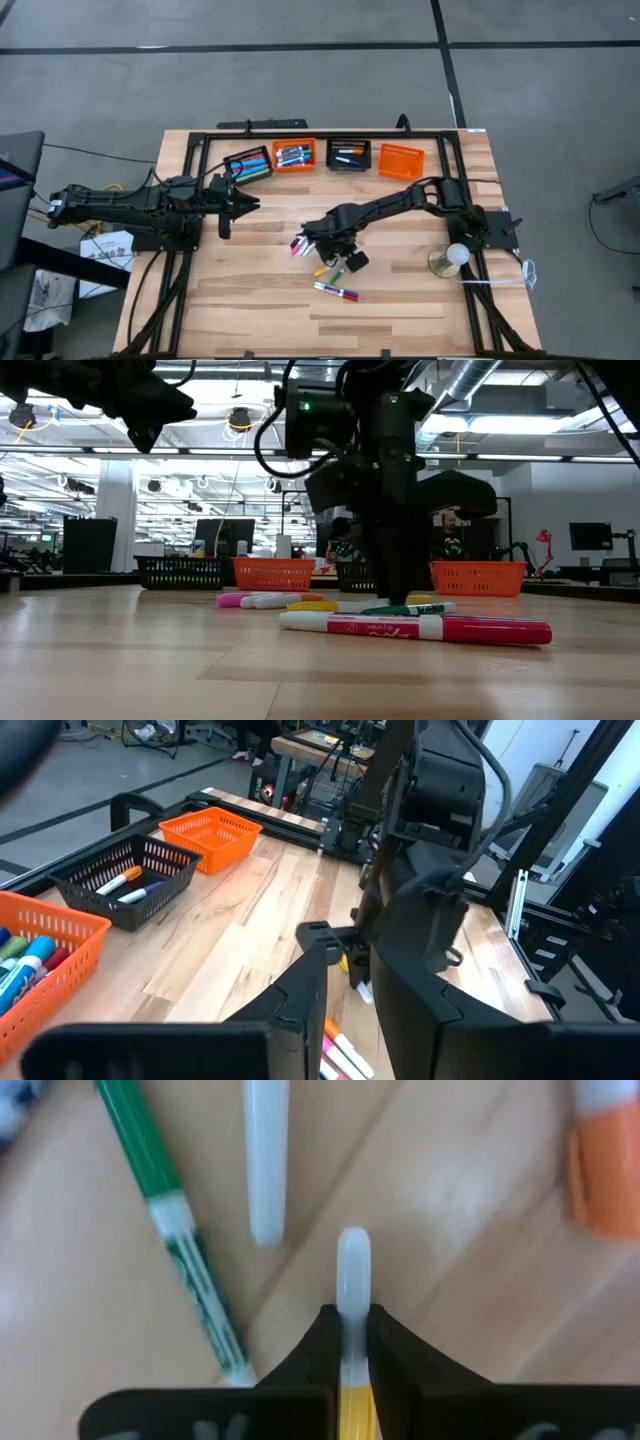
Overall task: Pick & Place Markers
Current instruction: Put the top yellow mini highlighter into the right black bin
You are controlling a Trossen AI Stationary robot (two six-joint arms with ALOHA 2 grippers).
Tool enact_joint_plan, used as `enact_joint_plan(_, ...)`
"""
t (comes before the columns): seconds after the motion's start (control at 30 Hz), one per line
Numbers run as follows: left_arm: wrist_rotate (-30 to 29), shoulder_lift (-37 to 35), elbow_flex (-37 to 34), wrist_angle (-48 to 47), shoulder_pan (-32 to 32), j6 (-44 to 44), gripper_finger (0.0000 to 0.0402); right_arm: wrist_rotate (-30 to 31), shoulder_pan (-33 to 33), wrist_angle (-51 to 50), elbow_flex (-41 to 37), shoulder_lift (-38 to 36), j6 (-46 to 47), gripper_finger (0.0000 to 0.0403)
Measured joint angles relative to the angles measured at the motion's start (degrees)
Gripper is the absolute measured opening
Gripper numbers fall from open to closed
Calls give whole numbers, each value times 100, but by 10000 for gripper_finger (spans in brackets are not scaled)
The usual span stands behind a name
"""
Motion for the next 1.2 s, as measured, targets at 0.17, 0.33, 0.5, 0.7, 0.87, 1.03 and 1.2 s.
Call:
enact_joint_plan(0.17,0,1,0,1,0,0,80,57,-237,-518,566,19,160,29)
enact_joint_plan(0.33,0,0,0,3,0,0,80,6,-618,-1339,1351,12,131,17)
enact_joint_plan(0.5,-1,0,0,4,2,0,80,-111,-1167,-2131,2290,-31,58,17)
enact_joint_plan(0.7,0,0,0,39,0,0,80,-1929,-1884,-3028,3568,-109,58,24)
enact_joint_plan(0.87,0,0,0,46,1,0,80,-4420,-2351,-3246,4409,-173,60,16)
enact_joint_plan(1.03,-40,0,1,79,2,0,80,-6873,-2669,-2790,4298,-436,183,22)
enact_joint_plan(1.2,-167,0,2,88,2,0,80,-7982,-2727,-2380,4285,-486,355,23)
